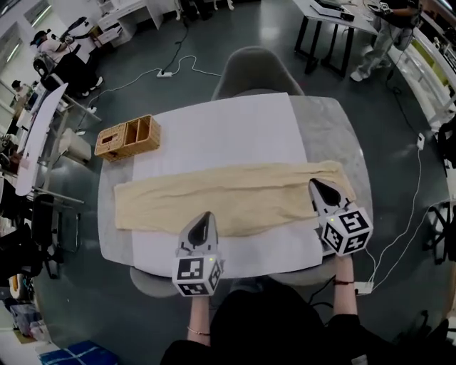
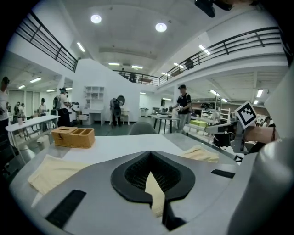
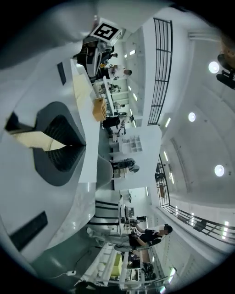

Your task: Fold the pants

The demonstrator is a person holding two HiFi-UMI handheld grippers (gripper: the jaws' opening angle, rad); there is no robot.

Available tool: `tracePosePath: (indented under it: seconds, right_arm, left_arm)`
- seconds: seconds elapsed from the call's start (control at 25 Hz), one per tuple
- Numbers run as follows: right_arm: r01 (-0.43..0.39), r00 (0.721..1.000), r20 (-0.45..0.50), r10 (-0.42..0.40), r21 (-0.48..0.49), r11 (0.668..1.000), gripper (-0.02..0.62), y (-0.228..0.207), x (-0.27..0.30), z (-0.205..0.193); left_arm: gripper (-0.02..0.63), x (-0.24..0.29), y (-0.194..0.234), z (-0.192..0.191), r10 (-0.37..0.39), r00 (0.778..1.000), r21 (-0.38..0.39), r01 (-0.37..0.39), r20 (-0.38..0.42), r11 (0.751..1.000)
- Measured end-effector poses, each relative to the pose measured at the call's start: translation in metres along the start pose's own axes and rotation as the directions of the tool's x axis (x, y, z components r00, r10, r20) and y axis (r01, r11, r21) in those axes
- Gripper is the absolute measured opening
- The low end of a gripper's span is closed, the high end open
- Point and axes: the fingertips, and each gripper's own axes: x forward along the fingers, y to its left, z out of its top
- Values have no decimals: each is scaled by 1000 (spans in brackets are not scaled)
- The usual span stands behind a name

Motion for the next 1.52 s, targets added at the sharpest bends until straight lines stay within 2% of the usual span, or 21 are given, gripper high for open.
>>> tracePosePath:
  seconds: [0.24, 0.52, 0.72, 0.92, 1.08, 1.28, 1.52]
  right_arm:
    - [109, 993, -61, -105, 64, 992, 15, -49, 0, -36]
    - [223, 972, -123, -202, 185, 957, 15, -98, 0, -67]
    - [287, 952, -170, -254, 210, 935, 14, -130, 3, -83]
    - [404, 905, -228, -359, 200, 893, 17, -161, -2, -108]
    - [426, 889, -275, -365, 209, 880, 23, -175, 1, -124]
    - [434, 880, -317, -353, 240, 868, 123, -185, 7, -139]
    - [436, 839, -429, -336, 159, 886, 207, -207, 11, -160]
  left_arm:
    - [8, 44, -30, -16, -137, 988, 23, 140, -77, 990]
    - [8, 87, -56, -34, -253, 954, 26, 260, -159, 965]
    - [8, 109, -62, -42, -271, 943, 9, 278, -191, 961]
    - [8, 123, -67, -50, -289, 932, 5, 298, -217, 955]
    - [8, 131, -71, -54, -299, 926, -7, 306, -230, 952]
    - [8, 136, -72, -57, -295, 926, -25, 298, -235, 954]
    - [8, 139, -72, -59, -292, 925, -29, 294, -245, 955]
